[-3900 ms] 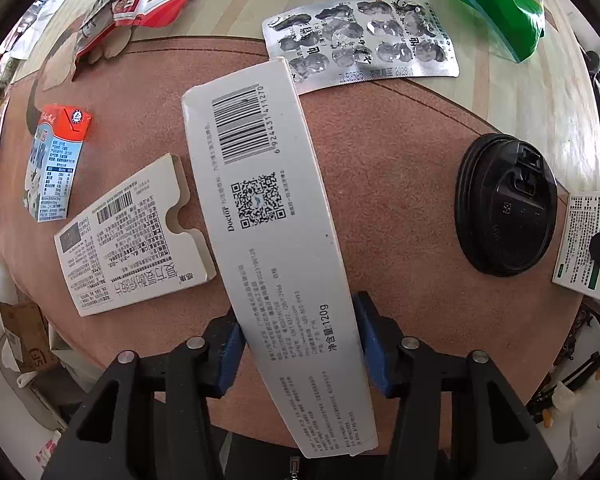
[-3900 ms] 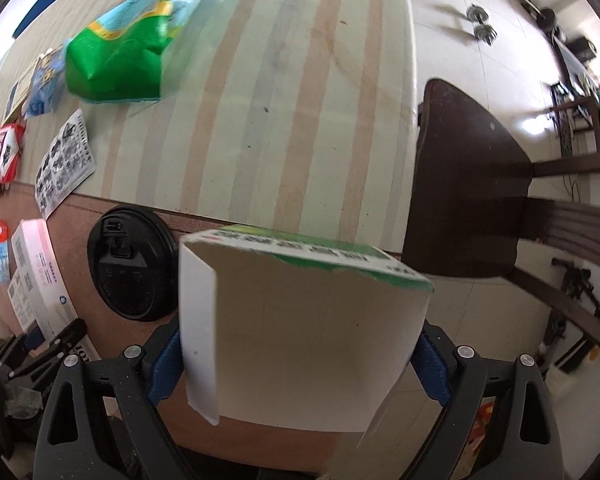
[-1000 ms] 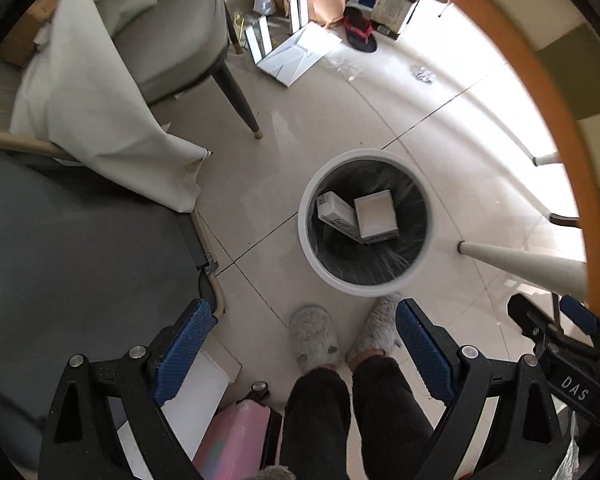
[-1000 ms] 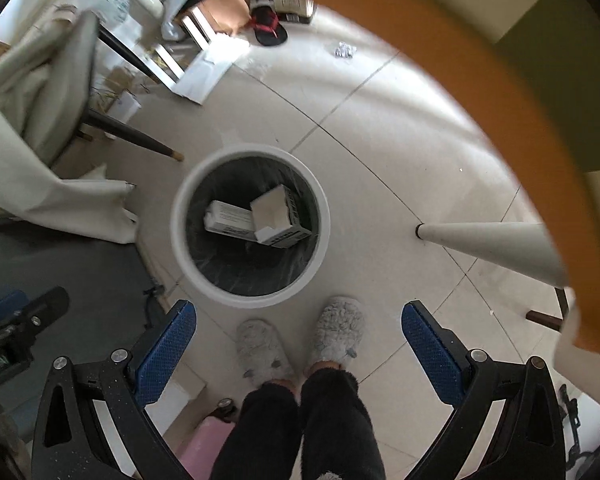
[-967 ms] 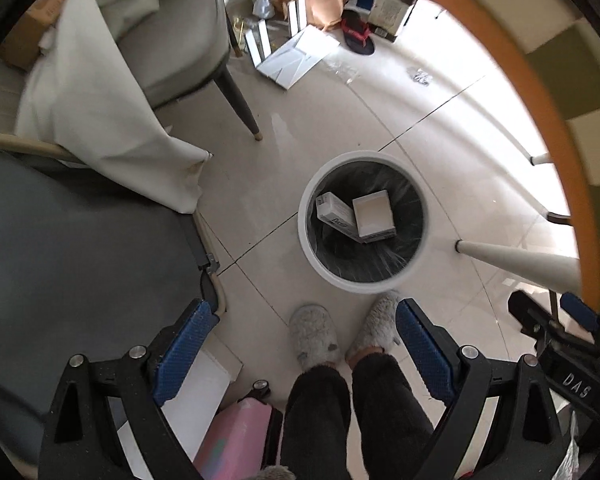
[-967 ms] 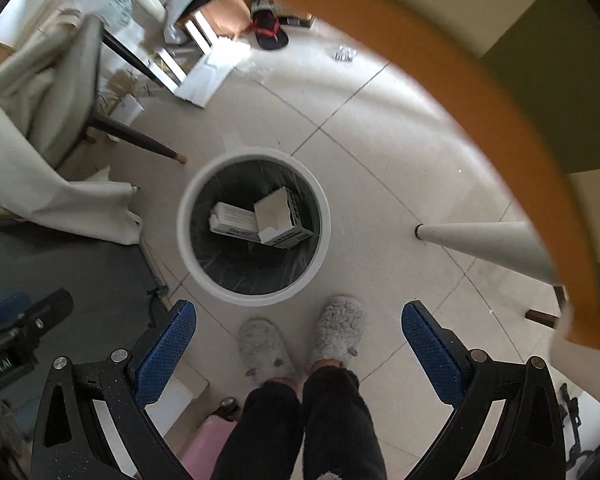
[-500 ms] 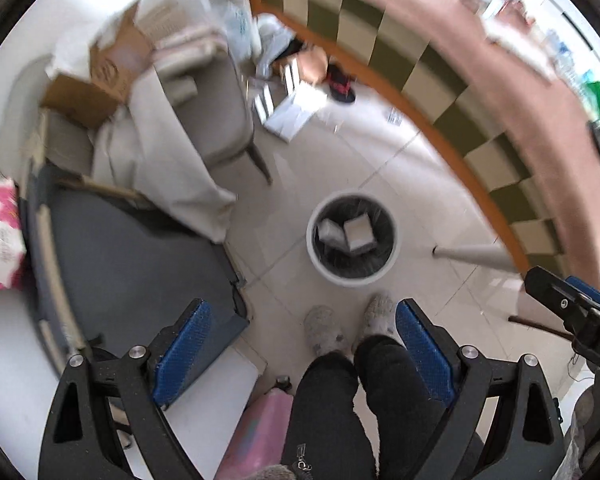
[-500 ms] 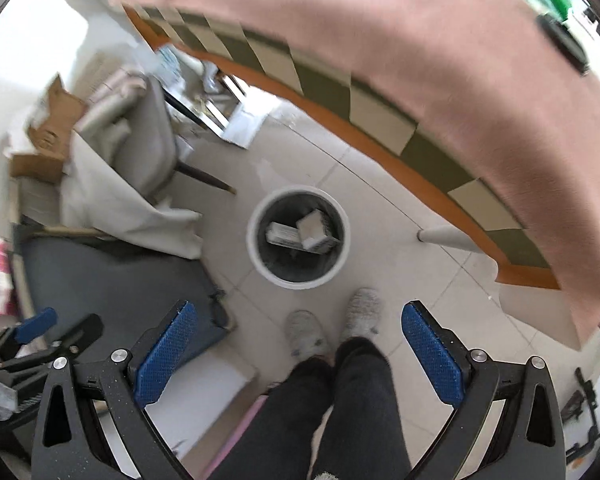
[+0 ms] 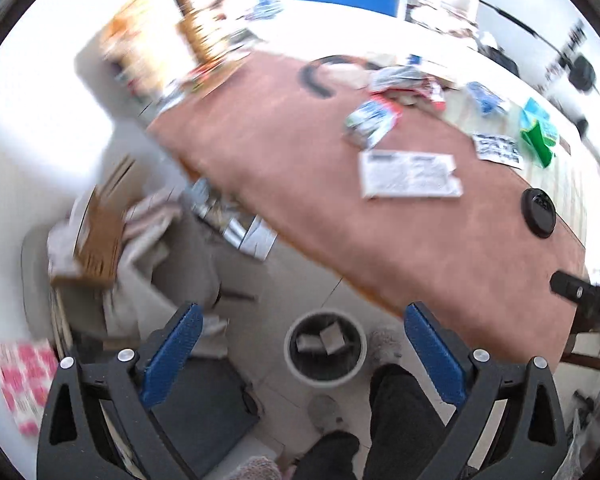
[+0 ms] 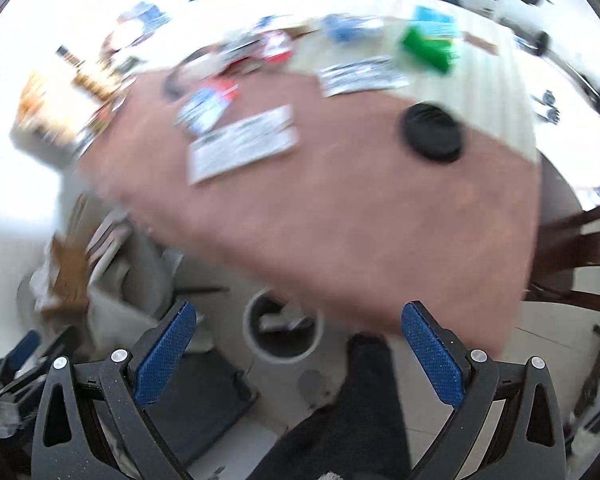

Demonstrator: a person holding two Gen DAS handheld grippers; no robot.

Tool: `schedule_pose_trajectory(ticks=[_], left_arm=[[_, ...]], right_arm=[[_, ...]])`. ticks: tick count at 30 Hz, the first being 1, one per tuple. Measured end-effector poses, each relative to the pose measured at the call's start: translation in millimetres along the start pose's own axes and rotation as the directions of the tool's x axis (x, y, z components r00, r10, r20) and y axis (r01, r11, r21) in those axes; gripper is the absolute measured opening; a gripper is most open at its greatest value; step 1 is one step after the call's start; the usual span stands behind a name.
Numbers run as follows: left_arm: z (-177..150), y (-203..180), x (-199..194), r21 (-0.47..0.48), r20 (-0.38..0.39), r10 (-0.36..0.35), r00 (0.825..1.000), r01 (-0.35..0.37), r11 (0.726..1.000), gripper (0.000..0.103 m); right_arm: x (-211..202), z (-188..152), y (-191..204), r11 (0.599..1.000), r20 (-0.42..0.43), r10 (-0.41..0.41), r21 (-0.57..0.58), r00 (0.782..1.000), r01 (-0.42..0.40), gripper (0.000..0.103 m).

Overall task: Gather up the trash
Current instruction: 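Grasp the white blister card with the left tool while the right tool grasps the black lid, then carry the card and black lid over the white trash bin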

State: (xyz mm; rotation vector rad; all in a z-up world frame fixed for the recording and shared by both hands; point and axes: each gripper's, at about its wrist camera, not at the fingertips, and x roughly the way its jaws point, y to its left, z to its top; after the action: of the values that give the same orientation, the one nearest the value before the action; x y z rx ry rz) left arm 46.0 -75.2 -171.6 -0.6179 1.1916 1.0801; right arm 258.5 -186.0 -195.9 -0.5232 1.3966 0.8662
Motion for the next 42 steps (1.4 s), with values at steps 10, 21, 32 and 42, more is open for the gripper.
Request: schedule_pose_trajectory(ticks=[10, 21, 32, 42], left_arm=[[115, -130, 121, 0.611, -0.081, 0.124, 0.989, -0.049, 0.790, 0.103], [132, -177, 199, 0.895, -0.253, 0.192, 0.948, 0.154, 0.419, 0.103], [155, -178, 204, 0.836, -0.374, 0.138, 0.917, 0.269, 0.479, 0.080], [174, -131, 205, 0.129, -0.562, -0.147, 0.814, 0.262, 0.956, 0.080]], right_arm=[[94, 153, -105, 0.991, -0.175, -0.122, 0.032, 0.977, 0.129, 0.103], [150, 180, -116, 0.995, -0.290, -0.088, 0.023, 0.953, 0.099, 0.103], [165, 186, -122, 0.990, -0.249, -0.126, 0.024, 0.960, 0.136, 0.099], [145, 144, -128, 0.991, -0.243, -0.130, -0.039, 0.961, 0.124, 0.089]])
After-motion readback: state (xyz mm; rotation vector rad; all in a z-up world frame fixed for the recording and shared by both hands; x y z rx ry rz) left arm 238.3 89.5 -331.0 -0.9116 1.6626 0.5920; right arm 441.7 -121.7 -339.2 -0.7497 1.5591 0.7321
